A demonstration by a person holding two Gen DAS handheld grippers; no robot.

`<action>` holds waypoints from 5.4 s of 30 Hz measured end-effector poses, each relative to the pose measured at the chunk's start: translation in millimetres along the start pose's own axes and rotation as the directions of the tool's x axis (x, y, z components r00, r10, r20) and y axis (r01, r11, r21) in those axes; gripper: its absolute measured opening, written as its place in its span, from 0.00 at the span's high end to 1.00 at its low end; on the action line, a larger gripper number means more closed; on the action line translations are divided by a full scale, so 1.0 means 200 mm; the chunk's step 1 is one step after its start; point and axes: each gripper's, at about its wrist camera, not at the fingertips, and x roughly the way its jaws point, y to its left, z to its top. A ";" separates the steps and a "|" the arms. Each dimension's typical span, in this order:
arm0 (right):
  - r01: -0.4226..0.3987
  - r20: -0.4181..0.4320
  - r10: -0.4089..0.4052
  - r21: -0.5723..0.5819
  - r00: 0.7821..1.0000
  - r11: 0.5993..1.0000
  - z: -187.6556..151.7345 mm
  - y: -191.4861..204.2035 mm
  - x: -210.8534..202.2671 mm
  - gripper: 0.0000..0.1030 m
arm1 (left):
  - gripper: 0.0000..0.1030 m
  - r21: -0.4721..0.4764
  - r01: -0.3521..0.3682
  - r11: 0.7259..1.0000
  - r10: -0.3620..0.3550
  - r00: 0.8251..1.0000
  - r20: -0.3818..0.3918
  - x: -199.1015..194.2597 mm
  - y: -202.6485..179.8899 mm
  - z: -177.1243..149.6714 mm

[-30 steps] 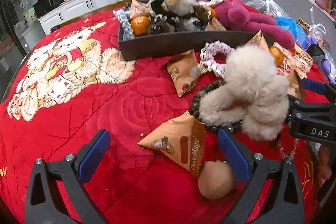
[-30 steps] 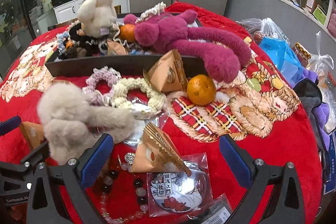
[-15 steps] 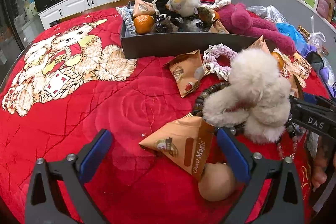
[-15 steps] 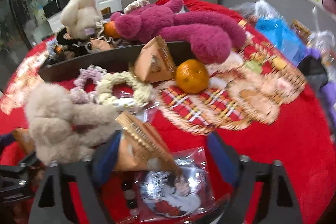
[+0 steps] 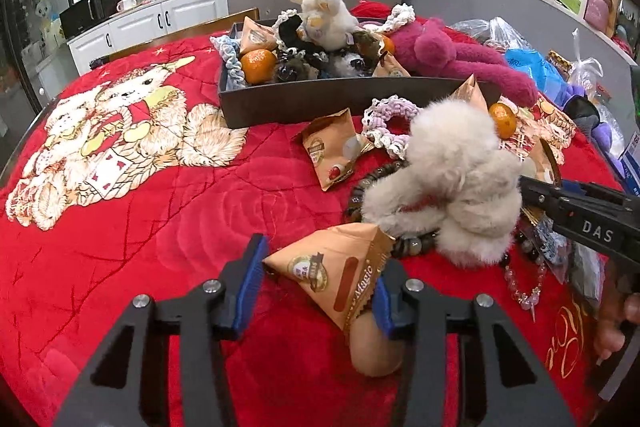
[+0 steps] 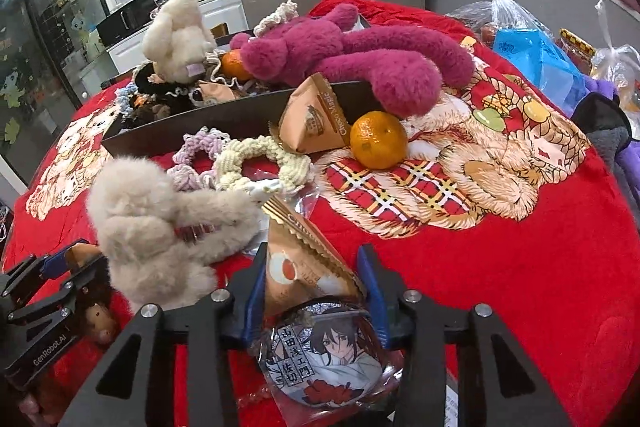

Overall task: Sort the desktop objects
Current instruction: 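Grasp a Choco Magic triangle pack with left gripper while right grasps another snack pack, then carry both held snack packs over the dark tray, then open both grippers to drop the snack packs into the tray, then move both grippers back toward the gourd toy and black package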

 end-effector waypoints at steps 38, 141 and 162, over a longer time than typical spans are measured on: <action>-0.145 0.132 0.163 -0.133 0.978 0.980 0.19 0.29 -0.40 0.58 | 0.54 -0.067 0.003 0.998 0.007 0.990 0.139 -0.38 0.03 0.25; 0.062 0.337 0.034 -0.271 0.941 0.961 0.48 0.30 -0.81 0.21 | 0.01 0.127 -0.018 0.992 -0.013 0.970 0.241 -0.70 -0.11 0.42; 0.044 0.166 -0.014 -0.183 0.986 0.982 -0.22 0.00 -0.61 0.21 | 0.01 0.009 0.104 0.995 -0.104 0.994 0.033 -0.39 -0.12 -0.17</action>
